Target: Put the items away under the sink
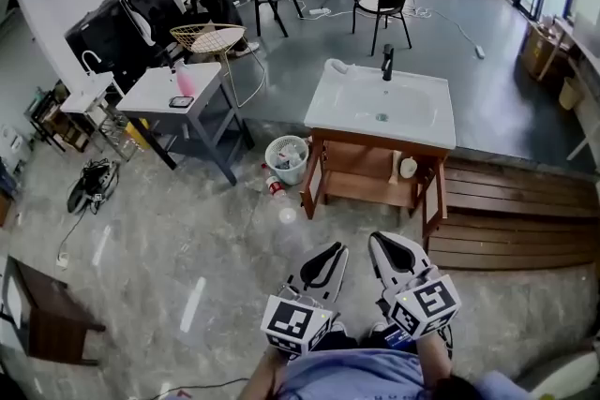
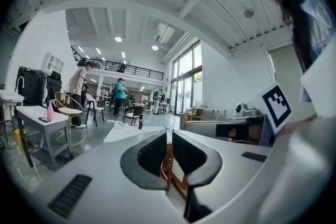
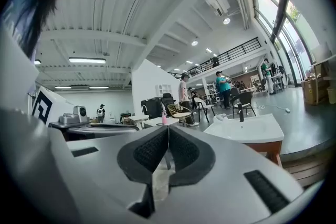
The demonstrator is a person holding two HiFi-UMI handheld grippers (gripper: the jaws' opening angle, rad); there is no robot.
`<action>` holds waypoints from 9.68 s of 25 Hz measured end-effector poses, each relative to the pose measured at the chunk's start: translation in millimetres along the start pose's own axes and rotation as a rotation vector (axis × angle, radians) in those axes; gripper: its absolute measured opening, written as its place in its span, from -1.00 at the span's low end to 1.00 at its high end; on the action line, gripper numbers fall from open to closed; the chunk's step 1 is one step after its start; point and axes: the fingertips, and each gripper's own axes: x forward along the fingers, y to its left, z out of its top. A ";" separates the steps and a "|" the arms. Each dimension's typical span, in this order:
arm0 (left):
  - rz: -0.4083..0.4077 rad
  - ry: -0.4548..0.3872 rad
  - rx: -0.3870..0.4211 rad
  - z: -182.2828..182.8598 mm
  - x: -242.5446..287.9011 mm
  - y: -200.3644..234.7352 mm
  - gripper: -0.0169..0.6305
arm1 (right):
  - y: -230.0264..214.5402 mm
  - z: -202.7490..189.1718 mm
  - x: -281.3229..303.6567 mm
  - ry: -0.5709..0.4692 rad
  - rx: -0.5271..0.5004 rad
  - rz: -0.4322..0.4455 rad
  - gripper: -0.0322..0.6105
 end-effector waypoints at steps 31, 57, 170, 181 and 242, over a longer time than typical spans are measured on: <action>0.040 0.029 -0.028 21.9 189.7 85.9 -0.85 | -169.0 29.6 131.6 0.082 -0.022 0.026 -0.85; 0.136 0.059 -0.027 32.1 333.6 132.0 -0.85 | -309.7 39.0 198.3 0.096 0.020 0.083 -0.85; -0.335 0.521 0.232 -122.3 692.3 536.3 0.19 | -562.3 -101.6 638.0 0.577 -0.049 -0.032 0.14; -0.383 0.528 0.268 -131.4 687.5 538.1 0.19 | -558.8 -110.4 638.2 0.580 -0.025 -0.019 0.14; -0.208 0.399 0.348 -92.3 496.7 266.2 0.18 | -433.3 -55.6 328.4 0.436 -0.134 0.025 0.14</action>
